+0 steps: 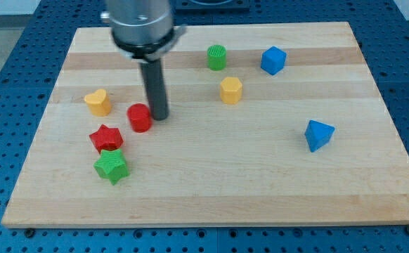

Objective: Keep the yellow heart at the top right side of the red circle

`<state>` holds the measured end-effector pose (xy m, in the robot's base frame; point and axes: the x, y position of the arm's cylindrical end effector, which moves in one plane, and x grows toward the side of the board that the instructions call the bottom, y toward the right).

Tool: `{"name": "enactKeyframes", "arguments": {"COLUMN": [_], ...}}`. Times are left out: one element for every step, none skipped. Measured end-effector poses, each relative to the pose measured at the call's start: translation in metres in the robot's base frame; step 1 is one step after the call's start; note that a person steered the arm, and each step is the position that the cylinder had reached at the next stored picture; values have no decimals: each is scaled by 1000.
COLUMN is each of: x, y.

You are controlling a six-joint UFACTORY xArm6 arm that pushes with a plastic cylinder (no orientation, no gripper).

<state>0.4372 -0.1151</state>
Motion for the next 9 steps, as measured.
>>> {"name": "enactKeyframes", "arguments": {"x": [1, 1, 1, 1, -18, -55, -88, -92, -92], "y": [-28, -19, -1, 1, 25, 32, 3, -90, -129]}}
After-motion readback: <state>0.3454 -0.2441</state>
